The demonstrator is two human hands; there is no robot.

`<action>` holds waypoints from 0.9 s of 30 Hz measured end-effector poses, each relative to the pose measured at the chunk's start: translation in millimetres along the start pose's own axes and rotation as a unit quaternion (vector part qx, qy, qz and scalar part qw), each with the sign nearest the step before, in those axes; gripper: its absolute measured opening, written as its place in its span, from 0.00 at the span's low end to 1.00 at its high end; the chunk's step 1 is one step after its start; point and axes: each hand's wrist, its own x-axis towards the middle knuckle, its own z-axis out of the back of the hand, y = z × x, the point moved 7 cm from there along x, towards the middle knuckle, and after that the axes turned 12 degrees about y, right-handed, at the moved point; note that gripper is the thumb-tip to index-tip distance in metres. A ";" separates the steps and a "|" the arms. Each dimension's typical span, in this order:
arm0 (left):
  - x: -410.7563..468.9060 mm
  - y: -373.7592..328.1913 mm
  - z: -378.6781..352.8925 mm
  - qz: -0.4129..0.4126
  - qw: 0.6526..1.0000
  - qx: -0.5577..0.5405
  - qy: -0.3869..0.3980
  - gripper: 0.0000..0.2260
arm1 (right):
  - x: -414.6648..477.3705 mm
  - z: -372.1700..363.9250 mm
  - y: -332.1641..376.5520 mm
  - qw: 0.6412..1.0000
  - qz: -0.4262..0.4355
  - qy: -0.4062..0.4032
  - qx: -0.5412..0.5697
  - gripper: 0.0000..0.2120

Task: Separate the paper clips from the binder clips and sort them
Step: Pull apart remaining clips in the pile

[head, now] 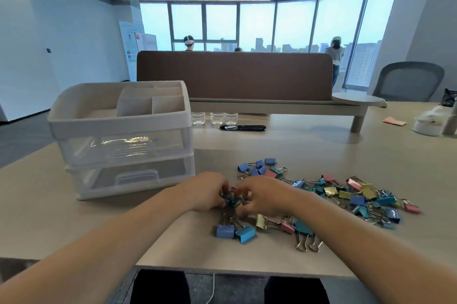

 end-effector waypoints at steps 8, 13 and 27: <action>27.4 0.0 2.5 -0.004 0.999 -0.039 -0.017 0.12 | 16.2 11.4 -28.0 0.998 -0.037 -0.031 -0.049 0.14; 43.7 -7.5 13.0 -0.013 0.996 -0.074 -0.038 0.12 | 23.0 26.1 -53.2 0.990 -0.081 -0.083 -0.087 0.11; 55.3 -17.9 25.4 -0.039 0.990 -0.109 -0.085 0.14 | 12.2 47.1 -90.1 0.985 -0.104 -0.138 0.011 0.17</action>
